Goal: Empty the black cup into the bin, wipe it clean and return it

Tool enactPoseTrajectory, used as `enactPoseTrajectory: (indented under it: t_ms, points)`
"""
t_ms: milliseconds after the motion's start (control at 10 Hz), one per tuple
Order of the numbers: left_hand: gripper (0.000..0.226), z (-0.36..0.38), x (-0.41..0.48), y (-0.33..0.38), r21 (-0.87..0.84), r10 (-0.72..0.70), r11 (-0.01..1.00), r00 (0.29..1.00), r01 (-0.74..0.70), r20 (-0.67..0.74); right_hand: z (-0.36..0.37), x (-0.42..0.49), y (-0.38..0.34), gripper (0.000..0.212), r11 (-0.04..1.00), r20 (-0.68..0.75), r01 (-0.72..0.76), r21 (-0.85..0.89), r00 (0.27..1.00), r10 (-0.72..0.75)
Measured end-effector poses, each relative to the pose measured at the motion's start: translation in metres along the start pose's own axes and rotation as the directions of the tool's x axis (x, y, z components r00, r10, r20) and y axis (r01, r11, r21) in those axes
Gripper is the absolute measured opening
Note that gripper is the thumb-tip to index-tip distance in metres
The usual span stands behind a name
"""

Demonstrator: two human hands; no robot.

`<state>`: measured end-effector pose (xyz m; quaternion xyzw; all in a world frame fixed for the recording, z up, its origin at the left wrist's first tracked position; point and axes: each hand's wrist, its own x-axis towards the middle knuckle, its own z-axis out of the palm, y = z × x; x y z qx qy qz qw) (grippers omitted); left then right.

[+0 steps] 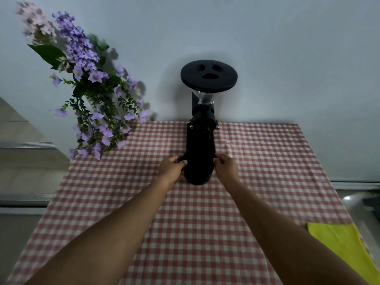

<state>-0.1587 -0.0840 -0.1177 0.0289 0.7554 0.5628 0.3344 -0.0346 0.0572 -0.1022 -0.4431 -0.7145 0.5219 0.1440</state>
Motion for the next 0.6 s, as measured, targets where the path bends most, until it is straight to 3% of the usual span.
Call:
enactPoseTrajectory:
  t_ms: [200, 300, 400, 500, 600]
  points:
    - [0.067, -0.004, -0.005, -0.004, 0.12, 0.049, 0.992, 0.998, -0.045, -0.033, -0.007, -0.006, 0.008, 0.042, 1.0, -0.021, 0.009, 0.008, 1.0, -0.008]
    - [0.07, -0.013, -0.01, -0.018, 0.312, 0.093, 0.949, 0.984, -0.043, -0.149, -0.014, -0.014, 0.027, 0.048, 0.996, -0.043, -0.019, -0.083, 0.999, 0.016]
    - [0.07, -0.022, -0.019, -0.041, 0.595, 0.127, 0.803, 0.967, 0.03, -0.22, -0.018, -0.024, 0.052, 0.055, 0.946, 0.016, 0.002, -0.323, 1.0, 0.004]
    - [0.07, -0.023, -0.03, -0.072, 0.796, 0.192, 0.605, 0.968, 0.013, -0.161, -0.017, -0.036, 0.079, 0.063, 0.821, 0.101, 0.053, -0.568, 0.995, 0.006]
    - [0.071, -0.019, -0.035, -0.096, 0.885, 0.254, 0.461, 0.965, -0.067, -0.059, -0.015, -0.043, 0.097, 0.066, 0.715, 0.155, 0.128, -0.688, 0.988, -0.028]
